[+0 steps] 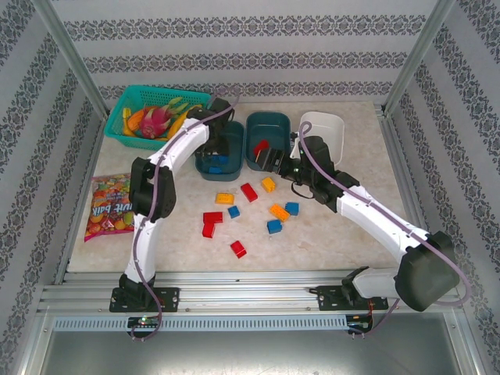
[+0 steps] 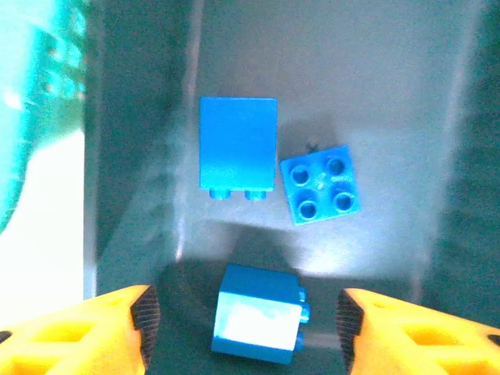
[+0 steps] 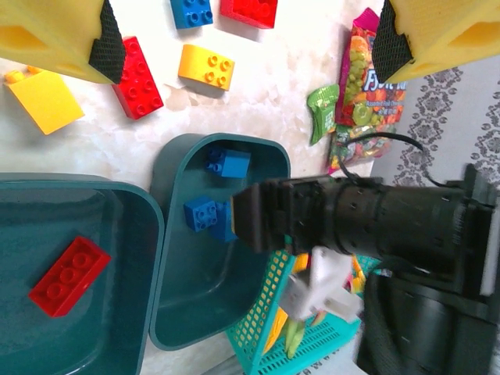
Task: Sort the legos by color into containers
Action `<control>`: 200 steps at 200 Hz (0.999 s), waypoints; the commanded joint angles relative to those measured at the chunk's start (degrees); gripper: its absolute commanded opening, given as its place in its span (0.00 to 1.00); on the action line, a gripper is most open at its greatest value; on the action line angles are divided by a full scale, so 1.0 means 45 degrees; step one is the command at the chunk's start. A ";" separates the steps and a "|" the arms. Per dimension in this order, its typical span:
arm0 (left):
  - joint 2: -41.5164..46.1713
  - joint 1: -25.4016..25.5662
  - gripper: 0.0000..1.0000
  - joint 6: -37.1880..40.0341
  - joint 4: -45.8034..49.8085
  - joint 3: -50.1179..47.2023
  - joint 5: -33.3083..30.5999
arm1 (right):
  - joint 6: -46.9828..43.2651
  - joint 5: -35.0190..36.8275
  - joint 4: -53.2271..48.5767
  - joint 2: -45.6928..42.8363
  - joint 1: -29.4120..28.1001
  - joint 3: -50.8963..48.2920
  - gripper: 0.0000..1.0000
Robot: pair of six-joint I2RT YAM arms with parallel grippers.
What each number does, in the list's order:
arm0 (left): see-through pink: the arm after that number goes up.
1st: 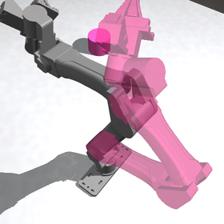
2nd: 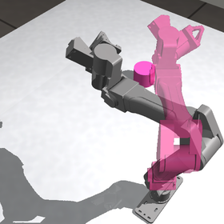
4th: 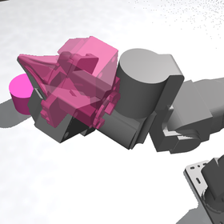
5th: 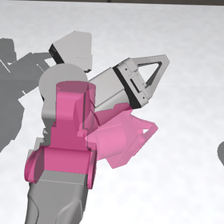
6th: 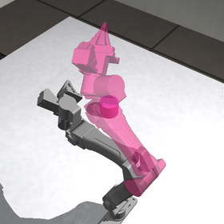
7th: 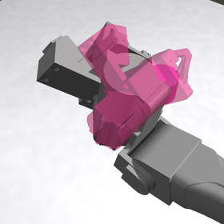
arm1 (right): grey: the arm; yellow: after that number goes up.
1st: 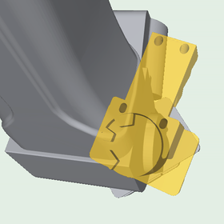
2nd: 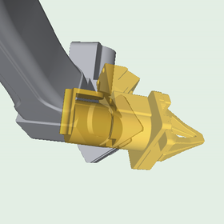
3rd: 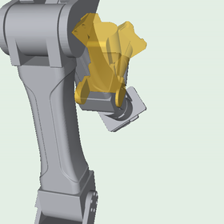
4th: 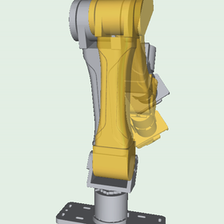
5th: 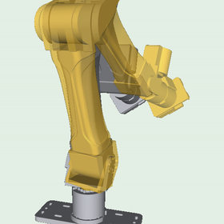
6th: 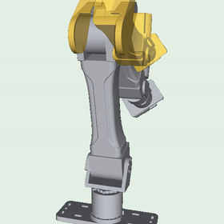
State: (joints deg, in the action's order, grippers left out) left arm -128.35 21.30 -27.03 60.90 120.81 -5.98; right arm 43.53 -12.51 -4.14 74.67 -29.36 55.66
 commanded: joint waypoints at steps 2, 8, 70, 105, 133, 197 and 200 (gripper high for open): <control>0.2030 0.0004 0.69 -0.0523 0.0572 0.0398 0.0059 | -0.0896 0.0306 -0.0630 -0.0567 -0.0089 0.0199 0.84; 0.2486 -0.0005 0.70 -0.0628 0.0512 0.0188 0.0054 | -0.1077 0.0355 -0.0777 -0.0612 -0.0190 0.0209 0.84; 1.0601 -0.0060 0.79 -0.2250 -0.3137 -0.8053 0.0799 | -0.3935 0.1059 -0.3131 0.1443 -0.2941 0.1803 0.82; 1.5266 -0.0064 0.80 -0.3377 -0.4086 -1.2991 0.1420 | -0.7717 0.0668 -0.6066 0.4581 -0.3698 0.4270 0.81; 1.7859 -0.0058 0.80 -0.4073 -0.3371 -1.4878 0.1656 | -0.9470 0.0671 -0.7380 0.6577 -0.3706 0.5879 0.79; 1.9978 -0.0050 0.80 -0.4196 -0.1666 -1.5049 0.1466 | -1.0464 0.1022 -0.7966 0.9529 -0.3841 0.8159 0.77; 2.0004 -0.0059 0.80 -0.4193 -0.1609 -1.5019 0.1465 | -1.0472 0.1096 -0.7966 0.9633 -0.3845 0.8234 0.77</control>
State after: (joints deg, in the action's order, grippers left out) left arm -39.16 21.26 -45.01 49.56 52.21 0.47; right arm -0.25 -9.72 -37.52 114.87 -46.02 89.60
